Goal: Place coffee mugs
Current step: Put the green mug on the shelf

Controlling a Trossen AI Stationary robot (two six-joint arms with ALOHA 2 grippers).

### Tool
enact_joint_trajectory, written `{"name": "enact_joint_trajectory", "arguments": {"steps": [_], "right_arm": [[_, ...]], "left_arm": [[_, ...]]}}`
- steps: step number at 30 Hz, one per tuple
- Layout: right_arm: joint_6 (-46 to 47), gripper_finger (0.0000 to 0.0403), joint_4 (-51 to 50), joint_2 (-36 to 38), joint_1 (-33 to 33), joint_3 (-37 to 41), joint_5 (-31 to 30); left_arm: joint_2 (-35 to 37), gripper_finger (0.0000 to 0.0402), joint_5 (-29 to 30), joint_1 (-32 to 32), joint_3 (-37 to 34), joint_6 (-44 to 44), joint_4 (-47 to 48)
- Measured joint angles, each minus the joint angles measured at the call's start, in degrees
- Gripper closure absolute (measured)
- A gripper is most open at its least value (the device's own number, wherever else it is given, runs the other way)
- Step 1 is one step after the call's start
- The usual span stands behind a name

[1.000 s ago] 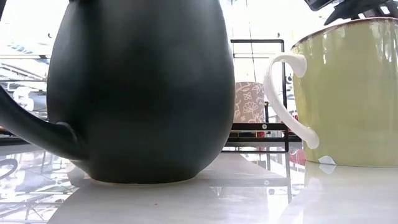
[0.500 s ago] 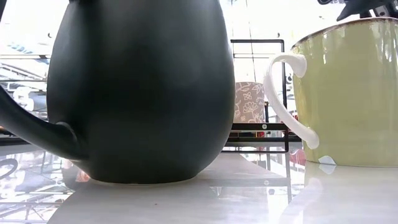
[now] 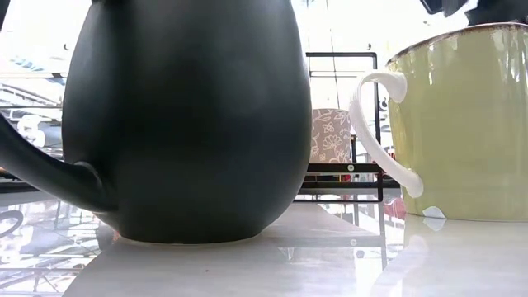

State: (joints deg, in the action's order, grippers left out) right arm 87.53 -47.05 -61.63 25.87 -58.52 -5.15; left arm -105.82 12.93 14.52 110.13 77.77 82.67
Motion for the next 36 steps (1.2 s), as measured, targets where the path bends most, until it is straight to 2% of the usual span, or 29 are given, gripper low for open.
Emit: {"name": "enact_joint_trajectory", "arguments": {"steps": [3,6,10,14,27,36], "right_arm": [[0.1,0.0212,-2.7,0.0,0.1,0.0,4.9],[0.9,0.0176,-3.8,0.0,0.6,0.0,6.8],[1.8,0.0133,-3.3,-0.4,1.0,0.0,6.6],[3.8,0.0108,-2.9,-2.0,1.2,0.0,6.5],[9.6,0.0105,5.1,-9.4,4.7,0.0,6.7],[13.0,0.0106,4.4,-10.5,5.1,0.0,4.7]], "left_arm": [[0.0,0.0284,0.0,-0.4,0.0,0.4,0.0],[0.0,0.0284,-0.7,-0.6,0.0,0.3,0.0],[0.0,0.0284,-0.9,-0.5,0.0,0.0,0.0],[0.0,0.0284,-0.9,-0.6,0.0,-2.0,0.0],[0.0,0.0284,-1.0,0.6,0.0,-6.6,0.2],[0.0,0.0284,-1.1,2.6,0.0,-8.7,0.3]]}}
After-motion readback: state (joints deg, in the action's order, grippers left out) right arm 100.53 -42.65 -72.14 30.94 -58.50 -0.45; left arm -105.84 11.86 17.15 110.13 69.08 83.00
